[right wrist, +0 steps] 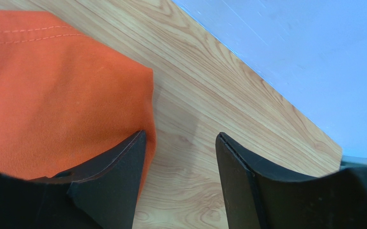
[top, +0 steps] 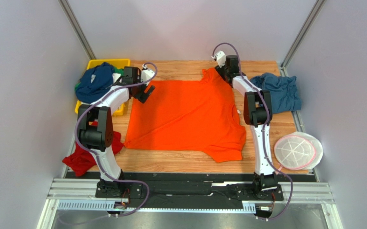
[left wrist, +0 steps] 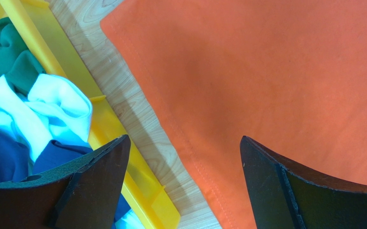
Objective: Fold and stack the t-shirts
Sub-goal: Flatten out the tshirt
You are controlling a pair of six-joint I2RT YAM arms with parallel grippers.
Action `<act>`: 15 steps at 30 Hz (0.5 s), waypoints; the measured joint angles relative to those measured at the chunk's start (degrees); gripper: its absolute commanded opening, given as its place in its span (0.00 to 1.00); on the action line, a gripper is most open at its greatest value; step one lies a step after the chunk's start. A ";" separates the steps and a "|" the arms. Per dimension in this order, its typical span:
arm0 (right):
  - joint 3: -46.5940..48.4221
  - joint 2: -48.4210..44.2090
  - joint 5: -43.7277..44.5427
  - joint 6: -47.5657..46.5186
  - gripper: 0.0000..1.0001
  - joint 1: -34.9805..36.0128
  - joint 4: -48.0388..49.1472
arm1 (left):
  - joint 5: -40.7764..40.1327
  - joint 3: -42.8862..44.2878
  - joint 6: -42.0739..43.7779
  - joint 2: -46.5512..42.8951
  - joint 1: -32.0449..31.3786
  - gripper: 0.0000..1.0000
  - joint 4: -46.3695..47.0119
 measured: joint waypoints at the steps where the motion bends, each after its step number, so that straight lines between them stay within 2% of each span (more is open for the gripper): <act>1: -0.26 -0.09 0.24 -0.22 0.61 -0.17 0.39 | -0.11 -0.04 0.09 0.00 0.00 0.93 0.00; 7: -2.80 -0.74 2.01 -1.90 0.61 -0.76 3.50 | -0.87 -0.81 0.57 0.00 0.00 0.93 -0.11; 15: -1.31 -0.57 4.37 -3.08 0.62 -0.79 1.33 | -1.27 -0.37 0.76 0.90 0.00 0.93 -0.79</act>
